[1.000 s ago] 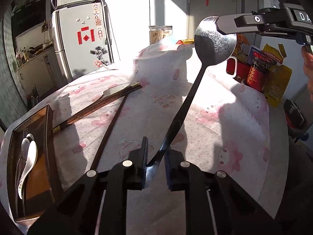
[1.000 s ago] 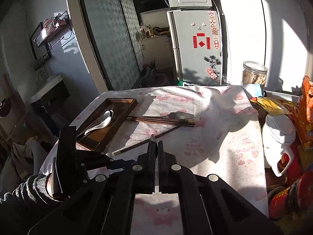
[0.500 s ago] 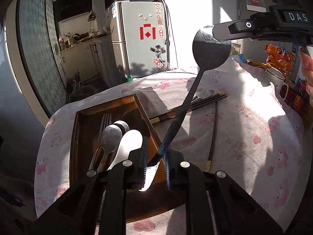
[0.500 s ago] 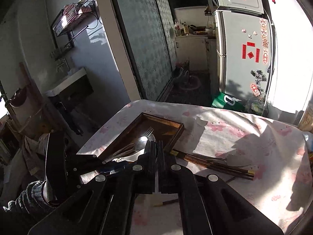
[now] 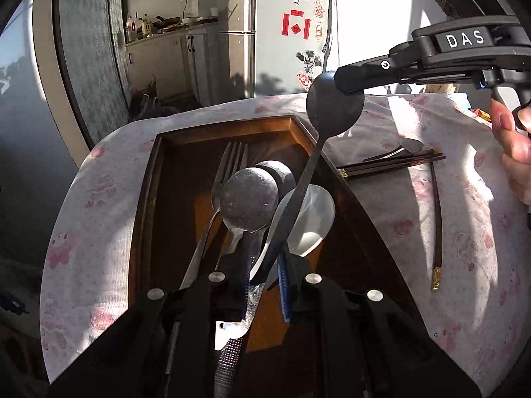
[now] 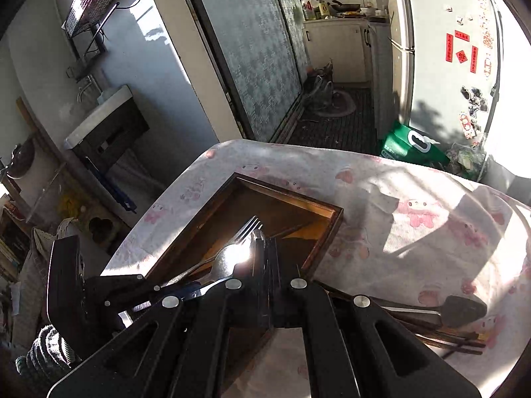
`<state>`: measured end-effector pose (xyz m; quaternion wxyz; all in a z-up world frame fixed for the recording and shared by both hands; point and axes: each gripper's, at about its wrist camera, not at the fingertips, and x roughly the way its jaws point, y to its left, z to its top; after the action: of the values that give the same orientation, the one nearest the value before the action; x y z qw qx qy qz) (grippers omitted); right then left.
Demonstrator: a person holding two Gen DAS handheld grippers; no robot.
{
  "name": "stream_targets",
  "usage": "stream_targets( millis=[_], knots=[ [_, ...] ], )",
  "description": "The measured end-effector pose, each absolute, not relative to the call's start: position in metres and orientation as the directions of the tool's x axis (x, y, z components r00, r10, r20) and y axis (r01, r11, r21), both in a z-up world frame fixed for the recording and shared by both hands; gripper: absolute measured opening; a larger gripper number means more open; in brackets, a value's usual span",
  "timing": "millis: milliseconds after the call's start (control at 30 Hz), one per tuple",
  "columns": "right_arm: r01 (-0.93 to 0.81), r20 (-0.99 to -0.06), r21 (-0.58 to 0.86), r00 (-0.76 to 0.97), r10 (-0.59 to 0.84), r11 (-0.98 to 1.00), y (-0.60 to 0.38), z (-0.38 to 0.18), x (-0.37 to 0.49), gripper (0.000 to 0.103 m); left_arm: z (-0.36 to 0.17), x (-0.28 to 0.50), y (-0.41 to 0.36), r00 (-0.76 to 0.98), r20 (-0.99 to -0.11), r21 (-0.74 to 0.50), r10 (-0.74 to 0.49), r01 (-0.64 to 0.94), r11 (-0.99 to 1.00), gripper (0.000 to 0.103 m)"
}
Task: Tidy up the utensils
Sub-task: 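Lift the open right tool out of the tray toward the chopsticks, then close the right tool on a dark gold-tipped chopstick and lift it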
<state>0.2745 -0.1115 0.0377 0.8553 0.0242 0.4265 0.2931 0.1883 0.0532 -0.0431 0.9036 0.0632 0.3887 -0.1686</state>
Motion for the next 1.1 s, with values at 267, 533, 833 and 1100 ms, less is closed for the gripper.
stream_targets(
  millis=[267,533,833,1100],
  knots=[
    [-0.465,-0.763,0.296,0.41,0.499,0.834,-0.095,0.001,0.293,0.004,-0.048,0.189,0.048,0.652,-0.716,0.012,-0.251,0.371,0.929,0.017],
    [-0.452,-0.736,0.311,0.442,0.513,0.836,-0.117,0.012,0.273,0.07,-0.036,0.176,0.05,0.697,-0.661,0.02,-0.28,0.389,0.921,0.06],
    [-0.392,-0.685,0.293,0.551,0.477,0.872,-0.21,0.039,0.207,0.074,-0.015,0.128,-0.005,0.631,-0.623,0.023,-0.463,0.606,0.795,0.079],
    [-0.247,-0.681,0.363,0.588,0.437,0.898,-0.289,0.014,0.169,0.074,-0.047,0.107,-0.082,0.528,-0.702,0.048,-0.478,0.705,0.708,0.077]
  ],
)
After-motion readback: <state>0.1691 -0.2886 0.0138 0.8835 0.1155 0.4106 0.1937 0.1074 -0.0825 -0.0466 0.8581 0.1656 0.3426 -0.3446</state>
